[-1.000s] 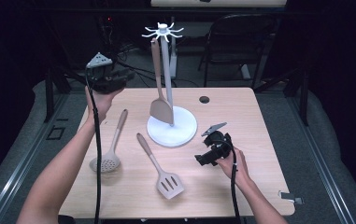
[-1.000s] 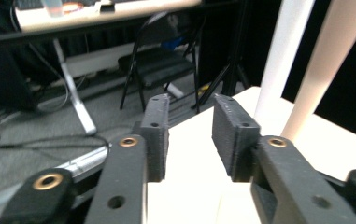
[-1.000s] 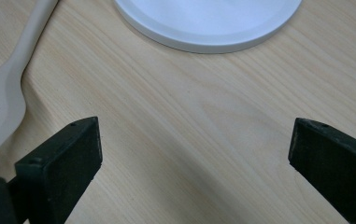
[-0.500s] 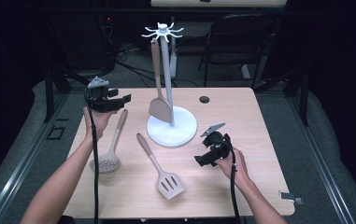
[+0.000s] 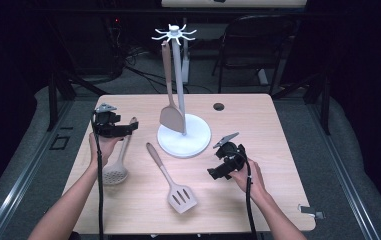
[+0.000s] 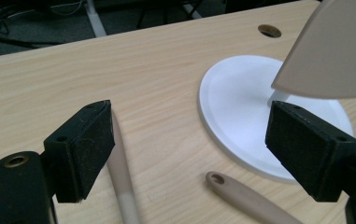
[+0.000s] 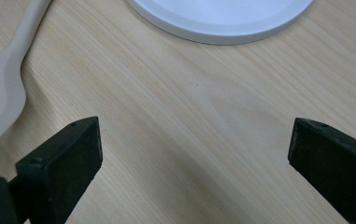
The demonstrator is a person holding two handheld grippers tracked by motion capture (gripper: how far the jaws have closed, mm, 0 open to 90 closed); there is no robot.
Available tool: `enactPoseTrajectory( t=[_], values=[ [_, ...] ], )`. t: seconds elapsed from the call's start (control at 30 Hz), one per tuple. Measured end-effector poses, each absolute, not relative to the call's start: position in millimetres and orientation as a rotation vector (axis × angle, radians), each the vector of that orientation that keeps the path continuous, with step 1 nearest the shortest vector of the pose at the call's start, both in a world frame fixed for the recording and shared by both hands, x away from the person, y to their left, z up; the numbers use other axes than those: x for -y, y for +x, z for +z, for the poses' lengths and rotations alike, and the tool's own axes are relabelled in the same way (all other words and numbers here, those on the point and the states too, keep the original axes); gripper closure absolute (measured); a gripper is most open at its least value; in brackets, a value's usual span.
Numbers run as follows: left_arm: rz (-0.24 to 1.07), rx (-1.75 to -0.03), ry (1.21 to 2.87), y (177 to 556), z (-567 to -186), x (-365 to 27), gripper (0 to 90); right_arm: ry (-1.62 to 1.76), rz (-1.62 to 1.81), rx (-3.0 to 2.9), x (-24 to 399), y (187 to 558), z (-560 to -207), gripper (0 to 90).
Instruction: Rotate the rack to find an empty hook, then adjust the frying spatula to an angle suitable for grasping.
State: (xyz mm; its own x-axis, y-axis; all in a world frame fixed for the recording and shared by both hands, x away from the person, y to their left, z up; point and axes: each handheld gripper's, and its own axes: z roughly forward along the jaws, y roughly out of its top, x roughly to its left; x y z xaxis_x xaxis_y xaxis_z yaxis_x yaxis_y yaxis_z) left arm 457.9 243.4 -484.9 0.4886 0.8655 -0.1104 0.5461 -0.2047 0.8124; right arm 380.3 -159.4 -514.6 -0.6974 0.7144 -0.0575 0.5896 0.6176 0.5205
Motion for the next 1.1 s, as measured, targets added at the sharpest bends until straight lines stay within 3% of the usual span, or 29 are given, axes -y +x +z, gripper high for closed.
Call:
enactPoseTrajectory(
  t=[0.67, 1.0, 1.1],
  values=[
    [0.519, -1.221, 1.906, 440.8, -493.2, -249.2, 1.3, 1.035, 0.725, -2.606, 152.2, 377.5, -517.2, 5.5],
    [0.451, -1.199, 1.919, 438.1, -499.2, -238.3, 0.1, 1.027, 0.682, -2.607, 138.5, 370.1, -517.2, 19.0],
    [0.43, -1.192, 1.943, 436.5, -501.5, -233.6, 0.0, 1.021, 0.69, -2.614, 133.4, 367.2, -516.9, 36.2]
  ],
)
